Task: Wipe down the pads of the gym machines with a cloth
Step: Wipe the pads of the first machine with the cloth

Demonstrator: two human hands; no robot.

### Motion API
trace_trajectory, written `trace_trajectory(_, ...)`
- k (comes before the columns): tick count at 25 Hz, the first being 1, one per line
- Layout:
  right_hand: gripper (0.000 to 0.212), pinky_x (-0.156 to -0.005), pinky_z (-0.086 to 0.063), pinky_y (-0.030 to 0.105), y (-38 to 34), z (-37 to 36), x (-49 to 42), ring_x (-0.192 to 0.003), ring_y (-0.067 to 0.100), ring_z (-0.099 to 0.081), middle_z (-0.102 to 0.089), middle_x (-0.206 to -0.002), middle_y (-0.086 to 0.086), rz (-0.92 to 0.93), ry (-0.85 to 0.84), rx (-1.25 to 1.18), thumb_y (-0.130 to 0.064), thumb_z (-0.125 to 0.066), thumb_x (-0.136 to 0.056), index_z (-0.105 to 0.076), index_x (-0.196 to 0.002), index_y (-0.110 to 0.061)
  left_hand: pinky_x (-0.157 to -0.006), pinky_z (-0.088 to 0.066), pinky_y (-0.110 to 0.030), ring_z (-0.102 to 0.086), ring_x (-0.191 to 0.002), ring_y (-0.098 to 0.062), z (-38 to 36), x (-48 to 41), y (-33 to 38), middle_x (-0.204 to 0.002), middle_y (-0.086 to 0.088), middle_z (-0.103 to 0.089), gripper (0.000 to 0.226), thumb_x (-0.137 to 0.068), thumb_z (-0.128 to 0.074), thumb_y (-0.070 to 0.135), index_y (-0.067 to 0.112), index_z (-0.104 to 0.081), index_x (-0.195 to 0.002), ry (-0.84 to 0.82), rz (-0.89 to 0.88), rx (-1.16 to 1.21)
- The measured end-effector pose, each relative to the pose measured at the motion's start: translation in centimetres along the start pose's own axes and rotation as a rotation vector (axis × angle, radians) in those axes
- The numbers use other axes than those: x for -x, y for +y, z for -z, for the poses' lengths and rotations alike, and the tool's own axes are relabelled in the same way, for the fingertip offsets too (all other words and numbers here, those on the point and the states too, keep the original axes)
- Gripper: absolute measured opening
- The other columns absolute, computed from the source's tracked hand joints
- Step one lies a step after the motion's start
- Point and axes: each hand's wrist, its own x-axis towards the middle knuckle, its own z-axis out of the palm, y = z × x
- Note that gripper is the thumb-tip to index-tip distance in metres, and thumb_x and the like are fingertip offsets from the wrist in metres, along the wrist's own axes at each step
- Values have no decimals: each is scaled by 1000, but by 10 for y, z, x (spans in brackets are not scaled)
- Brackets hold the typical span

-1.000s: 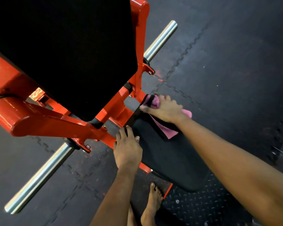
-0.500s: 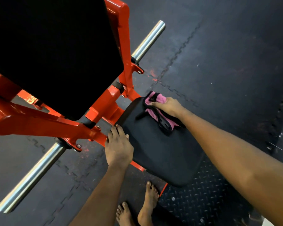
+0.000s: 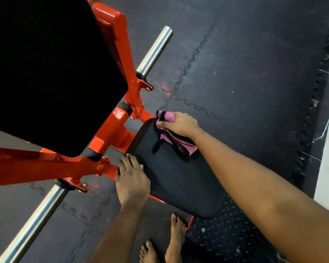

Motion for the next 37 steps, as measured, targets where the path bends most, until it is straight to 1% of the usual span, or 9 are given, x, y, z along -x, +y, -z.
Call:
trace_trajectory(5, 46, -91, -49, 31, 57, 10, 15, -101, 21, -64, -69, -120, 6, -46, -175, -230, -53, -77, -82, -70, -115, -21, -89, -52, -48, -49, -121, -38, -2, 0, -2, -136, -22, -47, 53, -101, -41, 24, -5, -34, -145, 26, -20, 6)
trace_trajectory(9, 49, -89, -52, 31, 130, 14, 69, -95, 18, -68, -73, -108, 0, -170, -129, -315, -62, -81, -72, -73, -104, -25, -94, -49, -48, -46, -128, -37, 5, 2, 1, -141, -22, -44, 53, -103, -38, 25, -4, -31, -147, 5, -11, 7)
trace_trajectory(15, 30, -78, -56, 24, 160, -23, 150, -87, 14, -73, -77, -95, 0, -395, 230, -822, -39, -84, -78, -75, -97, -19, -90, -51, -42, -48, -124, -35, 13, 0, -2, -136, -23, -48, 51, -102, -40, 25, -6, -36, -142, -4, -98, -85)
trace_trajectory(17, 38, -88, -59, 33, 159, -55, 176, -90, 16, -74, -78, -97, 2, -503, 382, -989, -44, -84, -74, -75, -96, -15, -86, -53, -41, -49, -122, -33, 16, -3, -4, -135, -21, -47, 49, -102, -39, 27, -3, -36, -141, -20, -123, -102)
trace_trajectory(20, 35, -92, -57, 40, 132, -107, 212, -97, 23, -73, -77, -96, 3, -643, 560, -1108, -49, -80, -79, -73, -93, -18, -86, -52, -41, -50, -119, -33, 20, -3, -8, -132, -21, -47, 45, -103, -38, 27, -3, -39, -137, -36, -195, -102)
trace_trajectory(25, 27, -81, -47, 29, 54, -154, 249, -85, 13, -66, -69, -92, -3, -895, 871, -1227, -45, -76, -87, -68, -95, -20, -79, -52, -42, -52, -116, -31, 24, -13, -27, -125, -18, -50, 43, -104, -39, 35, 0, -45, -128, -14, -364, -199)
trace_trajectory(29, 41, -80, -48, 36, 41, -146, 242, -94, 29, -66, -68, -97, 4, -939, 906, -995, -58, -72, -83, -66, -93, -19, -78, -51, -40, -53, -117, -29, 28, -17, -40, -124, -15, -52, 46, -103, -39, 39, 1, -45, -129, -20, -447, -263)
trace_trajectory(32, 59, -93, -51, 40, 74, -112, 215, -111, 33, -64, -69, -118, 12, -860, 832, -822, -64, -73, -79, -68, -119, -21, -79, -49, -44, -54, -115, -30, 31, -21, -45, -121, -15, -56, 37, -103, -41, 34, 3, -51, -122, -11, -477, -179)
trace_trajectory(37, 58, -98, -47, 35, 58, -136, 215, -111, 27, -63, -68, -123, 9, -994, 987, -1080, -61, -75, -79, -65, -114, -16, -103, -38, -38, -50, -126, -35, 34, -38, -77, -133, -17, -58, 38, -103, -43, 14, 1, -55, -136, -67, -524, 152)
